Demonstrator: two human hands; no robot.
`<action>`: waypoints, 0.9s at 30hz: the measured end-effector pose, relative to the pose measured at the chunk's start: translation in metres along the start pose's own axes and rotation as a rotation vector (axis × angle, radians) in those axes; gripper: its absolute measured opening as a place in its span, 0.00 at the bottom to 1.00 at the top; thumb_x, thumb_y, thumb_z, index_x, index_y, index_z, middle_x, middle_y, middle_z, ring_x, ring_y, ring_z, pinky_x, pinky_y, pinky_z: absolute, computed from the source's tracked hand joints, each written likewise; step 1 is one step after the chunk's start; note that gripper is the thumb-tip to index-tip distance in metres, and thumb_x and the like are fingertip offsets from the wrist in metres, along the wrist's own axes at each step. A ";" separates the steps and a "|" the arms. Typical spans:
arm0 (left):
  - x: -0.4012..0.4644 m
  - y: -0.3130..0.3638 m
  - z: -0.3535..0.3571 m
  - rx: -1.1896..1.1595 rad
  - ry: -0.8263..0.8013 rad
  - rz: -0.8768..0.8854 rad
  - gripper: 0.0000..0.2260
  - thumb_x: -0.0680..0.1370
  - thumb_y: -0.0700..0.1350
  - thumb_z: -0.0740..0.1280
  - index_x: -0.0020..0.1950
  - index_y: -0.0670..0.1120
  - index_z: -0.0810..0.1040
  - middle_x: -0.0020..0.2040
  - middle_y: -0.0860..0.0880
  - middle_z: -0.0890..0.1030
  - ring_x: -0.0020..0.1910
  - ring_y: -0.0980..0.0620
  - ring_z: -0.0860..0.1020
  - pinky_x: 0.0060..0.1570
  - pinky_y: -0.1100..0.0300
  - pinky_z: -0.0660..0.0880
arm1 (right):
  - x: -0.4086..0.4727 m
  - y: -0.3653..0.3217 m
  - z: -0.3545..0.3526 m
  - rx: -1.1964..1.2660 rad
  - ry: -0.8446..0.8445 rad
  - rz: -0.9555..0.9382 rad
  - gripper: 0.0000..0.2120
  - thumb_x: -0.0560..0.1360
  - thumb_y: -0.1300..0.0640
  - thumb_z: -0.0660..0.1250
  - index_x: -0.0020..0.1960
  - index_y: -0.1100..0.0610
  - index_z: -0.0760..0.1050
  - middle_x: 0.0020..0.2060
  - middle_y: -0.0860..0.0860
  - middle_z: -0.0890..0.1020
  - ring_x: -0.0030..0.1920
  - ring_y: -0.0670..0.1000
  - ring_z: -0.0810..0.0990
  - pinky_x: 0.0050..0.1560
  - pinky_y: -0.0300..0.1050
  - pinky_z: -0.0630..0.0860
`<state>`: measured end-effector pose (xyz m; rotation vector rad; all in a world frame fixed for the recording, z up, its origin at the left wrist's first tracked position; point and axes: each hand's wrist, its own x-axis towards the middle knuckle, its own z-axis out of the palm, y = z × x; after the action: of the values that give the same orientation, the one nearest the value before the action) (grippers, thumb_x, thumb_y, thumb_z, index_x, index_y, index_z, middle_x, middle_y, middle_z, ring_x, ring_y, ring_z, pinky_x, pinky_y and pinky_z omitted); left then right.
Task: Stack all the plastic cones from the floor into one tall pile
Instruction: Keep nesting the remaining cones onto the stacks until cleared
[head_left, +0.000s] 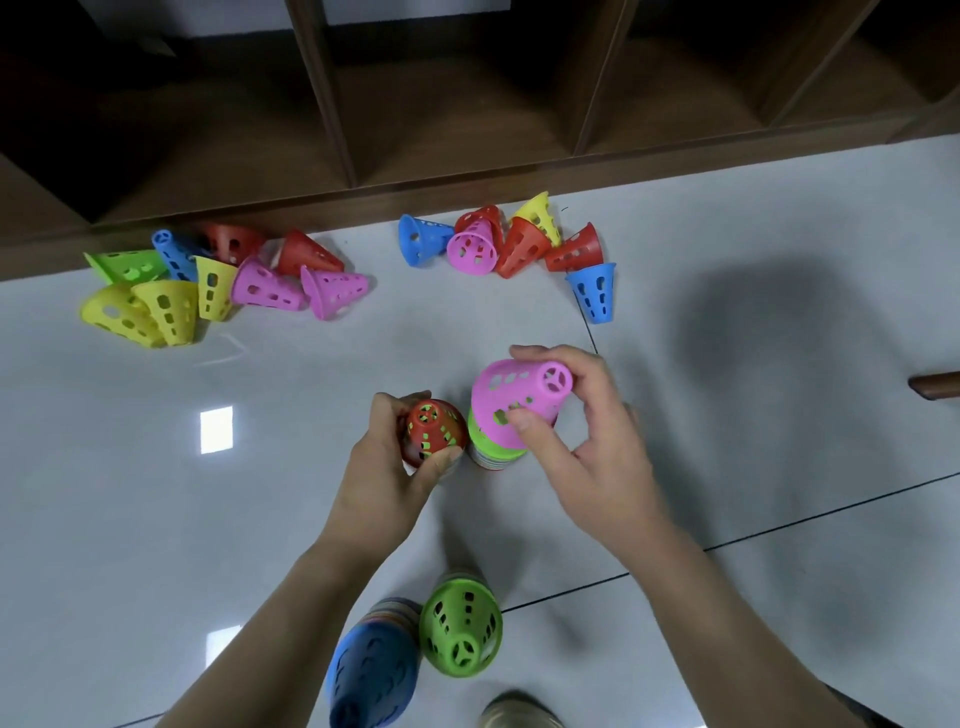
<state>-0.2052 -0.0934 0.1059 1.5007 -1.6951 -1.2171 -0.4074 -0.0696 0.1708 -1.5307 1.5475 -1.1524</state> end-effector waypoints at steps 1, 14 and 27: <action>-0.001 -0.001 0.000 -0.007 -0.001 0.004 0.20 0.75 0.46 0.76 0.58 0.55 0.67 0.58 0.56 0.79 0.47 0.62 0.78 0.46 0.73 0.71 | 0.000 0.005 0.004 -0.001 -0.016 0.013 0.19 0.76 0.56 0.73 0.63 0.44 0.72 0.61 0.41 0.79 0.65 0.49 0.77 0.64 0.50 0.74; 0.001 -0.008 -0.007 -0.067 0.018 0.049 0.21 0.75 0.53 0.74 0.62 0.50 0.70 0.63 0.59 0.78 0.61 0.55 0.79 0.60 0.57 0.77 | 0.003 0.064 0.019 0.116 -0.111 0.109 0.23 0.73 0.52 0.71 0.68 0.51 0.72 0.63 0.46 0.79 0.67 0.51 0.76 0.67 0.47 0.73; 0.176 0.003 -0.009 0.228 0.123 0.021 0.18 0.84 0.50 0.60 0.73 0.46 0.66 0.67 0.47 0.73 0.60 0.52 0.75 0.57 0.64 0.73 | 0.123 0.204 -0.005 -0.234 0.515 0.412 0.23 0.76 0.52 0.70 0.67 0.61 0.72 0.58 0.53 0.76 0.57 0.45 0.74 0.60 0.35 0.70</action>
<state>-0.2368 -0.2659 0.0852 1.6490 -1.8097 -0.9248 -0.5053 -0.2061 0.0018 -1.0081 2.2805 -1.2035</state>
